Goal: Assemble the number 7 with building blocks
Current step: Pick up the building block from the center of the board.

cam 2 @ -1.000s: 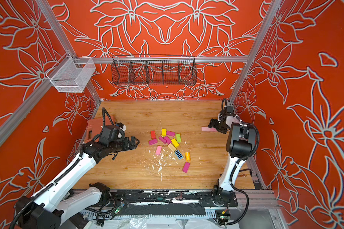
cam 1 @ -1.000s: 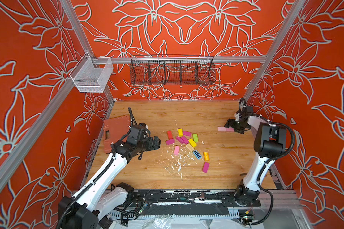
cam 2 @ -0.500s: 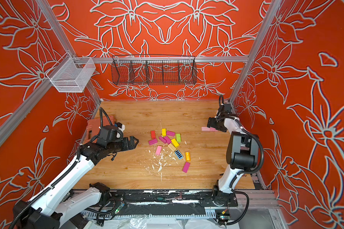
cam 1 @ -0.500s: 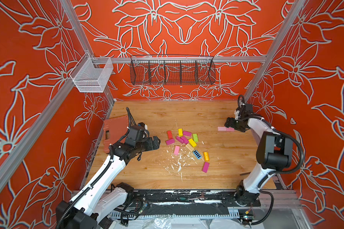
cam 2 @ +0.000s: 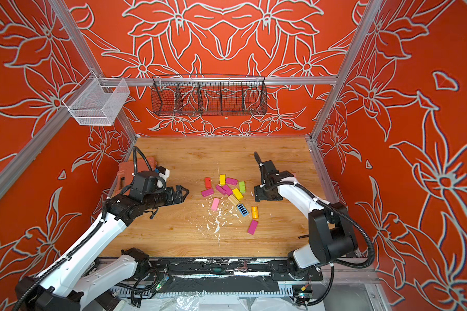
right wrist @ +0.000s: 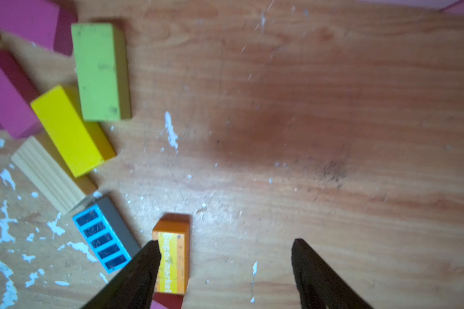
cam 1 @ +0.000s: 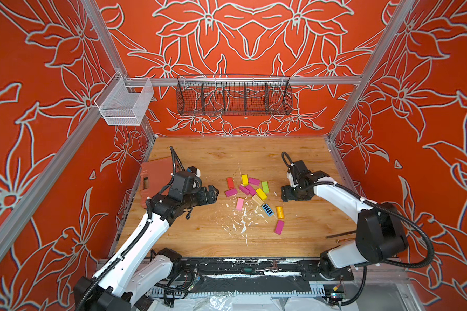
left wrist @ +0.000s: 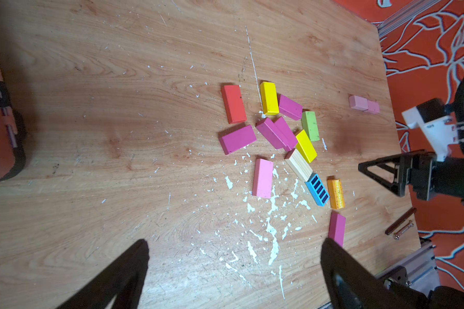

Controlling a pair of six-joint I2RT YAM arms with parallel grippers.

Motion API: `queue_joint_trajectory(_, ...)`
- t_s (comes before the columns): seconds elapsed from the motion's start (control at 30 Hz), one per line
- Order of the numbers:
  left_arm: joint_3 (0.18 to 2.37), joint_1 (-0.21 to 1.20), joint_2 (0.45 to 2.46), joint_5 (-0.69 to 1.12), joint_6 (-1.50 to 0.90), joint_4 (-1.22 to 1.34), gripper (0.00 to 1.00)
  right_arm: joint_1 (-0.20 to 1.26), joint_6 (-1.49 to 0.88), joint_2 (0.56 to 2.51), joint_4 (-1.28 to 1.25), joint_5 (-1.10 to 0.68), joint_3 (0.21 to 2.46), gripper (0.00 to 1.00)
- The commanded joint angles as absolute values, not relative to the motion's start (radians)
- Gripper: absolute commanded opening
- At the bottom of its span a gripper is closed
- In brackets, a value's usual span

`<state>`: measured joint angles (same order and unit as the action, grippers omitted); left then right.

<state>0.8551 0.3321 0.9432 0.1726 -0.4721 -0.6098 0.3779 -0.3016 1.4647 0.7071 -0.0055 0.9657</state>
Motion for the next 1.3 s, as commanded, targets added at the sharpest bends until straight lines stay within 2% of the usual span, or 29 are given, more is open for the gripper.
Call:
queue_joint_trajectory(0.0,0.856,0.331,0.945,0.202,-0.472,-0.589,0.97,0.45,-0.412,1.43,0.755,0.069,0.916,0.79)
queue_joint_trajectory(0.23,0.861,0.331,0.942,0.216,-0.469,-0.587,0.97,0.535,-0.459,1.456,0.696,0.073,0.858,0.75)
queue_joint_trajectory(0.53,0.847,0.331,0.913,0.189,-0.476,-0.596,0.97,0.549,-0.447,1.527,0.61,0.053,0.828,0.63)
queue_joint_trajectory(0.8,0.847,0.331,0.917,0.182,-0.474,-0.597,0.97,0.542,-0.405,1.589,0.58,0.055,0.861,0.43)
queue_joint_trajectory(1.03,0.845,0.331,0.909,0.171,-0.475,-0.601,0.97,0.424,-0.298,1.623,0.625,-0.018,0.955,0.32)
queue_joint_trajectory(1.27,0.842,0.331,0.9,0.157,-0.476,-0.602,0.97,0.241,-0.174,1.584,0.698,-0.026,1.028,0.33)
